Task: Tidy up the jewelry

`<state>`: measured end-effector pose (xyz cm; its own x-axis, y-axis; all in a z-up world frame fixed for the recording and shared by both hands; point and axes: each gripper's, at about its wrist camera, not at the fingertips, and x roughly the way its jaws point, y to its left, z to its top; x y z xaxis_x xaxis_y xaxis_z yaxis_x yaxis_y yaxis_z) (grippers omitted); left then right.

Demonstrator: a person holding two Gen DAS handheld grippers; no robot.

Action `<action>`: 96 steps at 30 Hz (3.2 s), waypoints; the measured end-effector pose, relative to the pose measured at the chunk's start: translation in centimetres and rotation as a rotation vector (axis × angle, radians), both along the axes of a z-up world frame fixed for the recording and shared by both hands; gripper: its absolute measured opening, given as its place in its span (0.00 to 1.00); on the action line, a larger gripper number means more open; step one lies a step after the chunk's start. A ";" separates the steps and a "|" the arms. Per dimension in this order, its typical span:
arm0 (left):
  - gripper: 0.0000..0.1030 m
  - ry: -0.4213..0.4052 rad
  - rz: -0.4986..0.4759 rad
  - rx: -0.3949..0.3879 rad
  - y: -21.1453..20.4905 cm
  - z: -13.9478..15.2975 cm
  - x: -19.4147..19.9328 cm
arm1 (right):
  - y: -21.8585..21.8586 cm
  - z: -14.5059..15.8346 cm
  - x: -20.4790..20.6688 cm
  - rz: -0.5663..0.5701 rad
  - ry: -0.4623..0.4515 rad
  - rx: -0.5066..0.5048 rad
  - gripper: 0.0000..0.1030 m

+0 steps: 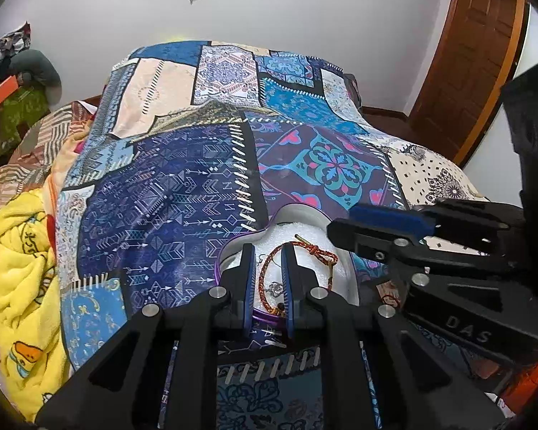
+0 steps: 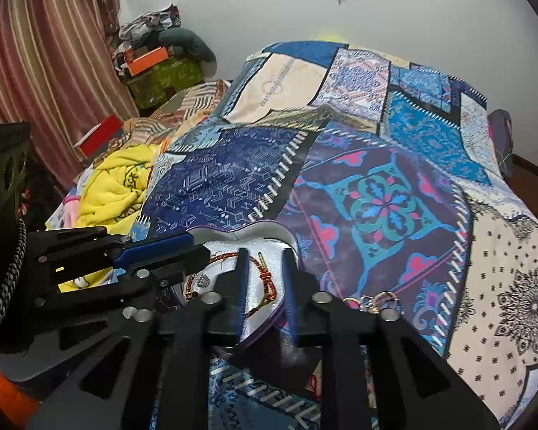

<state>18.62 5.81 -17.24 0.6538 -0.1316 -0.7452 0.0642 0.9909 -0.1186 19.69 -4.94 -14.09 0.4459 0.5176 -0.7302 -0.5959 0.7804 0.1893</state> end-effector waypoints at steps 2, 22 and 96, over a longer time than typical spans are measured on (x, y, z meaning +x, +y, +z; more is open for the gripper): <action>0.16 -0.015 0.010 0.019 -0.1 0.5 -0.3 | -0.4 0.5 -0.2 -0.013 -0.019 -0.002 0.26; 0.43 -0.063 0.017 0.049 -3.3 4.2 -2.5 | -6.1 3.9 -2.2 -0.140 -0.083 0.013 0.28; 0.13 0.138 -0.184 0.013 -11.3 -3.8 0.4 | -10.3 -5.0 -1.9 -0.118 0.105 -0.096 0.07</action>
